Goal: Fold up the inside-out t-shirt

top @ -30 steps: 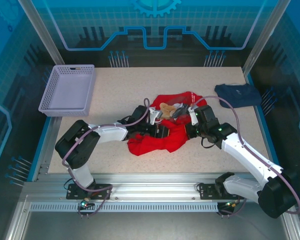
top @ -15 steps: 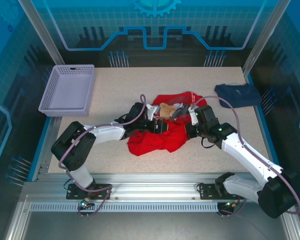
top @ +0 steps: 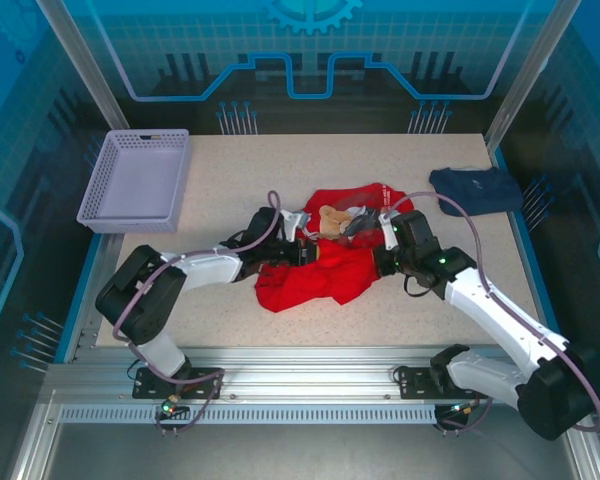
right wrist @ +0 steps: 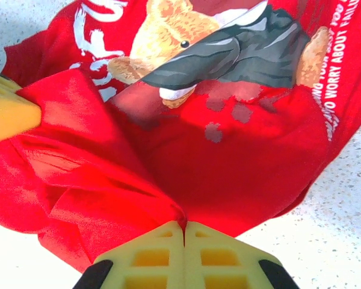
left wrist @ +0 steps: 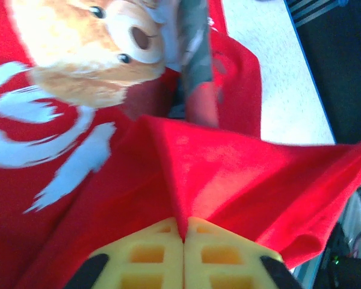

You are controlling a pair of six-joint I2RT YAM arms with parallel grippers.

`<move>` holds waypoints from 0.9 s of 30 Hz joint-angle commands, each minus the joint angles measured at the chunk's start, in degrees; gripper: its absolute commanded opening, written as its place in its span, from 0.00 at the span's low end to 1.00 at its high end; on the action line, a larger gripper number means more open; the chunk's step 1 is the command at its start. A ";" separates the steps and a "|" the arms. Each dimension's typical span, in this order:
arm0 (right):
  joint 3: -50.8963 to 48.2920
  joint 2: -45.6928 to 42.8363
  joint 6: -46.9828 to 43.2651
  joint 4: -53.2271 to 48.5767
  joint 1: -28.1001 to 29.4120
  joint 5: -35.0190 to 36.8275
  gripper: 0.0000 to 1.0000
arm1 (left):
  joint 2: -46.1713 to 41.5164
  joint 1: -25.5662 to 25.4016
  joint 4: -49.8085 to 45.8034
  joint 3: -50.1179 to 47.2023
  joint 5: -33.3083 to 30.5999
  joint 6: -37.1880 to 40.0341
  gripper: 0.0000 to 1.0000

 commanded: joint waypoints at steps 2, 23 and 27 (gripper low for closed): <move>-2.65 -6.03 -1.72 4.09 -1.38 -0.63 0.00 | -6.03 2.96 -0.10 -3.31 0.64 -1.44 0.00; 2.74 -7.28 -9.39 22.81 8.09 -16.47 0.00 | -36.46 6.42 -19.34 5.70 -13.39 6.53 0.00; 2.14 -6.02 -11.77 23.51 14.10 -16.26 0.00 | -39.46 9.32 -25.36 8.62 -16.88 8.94 0.00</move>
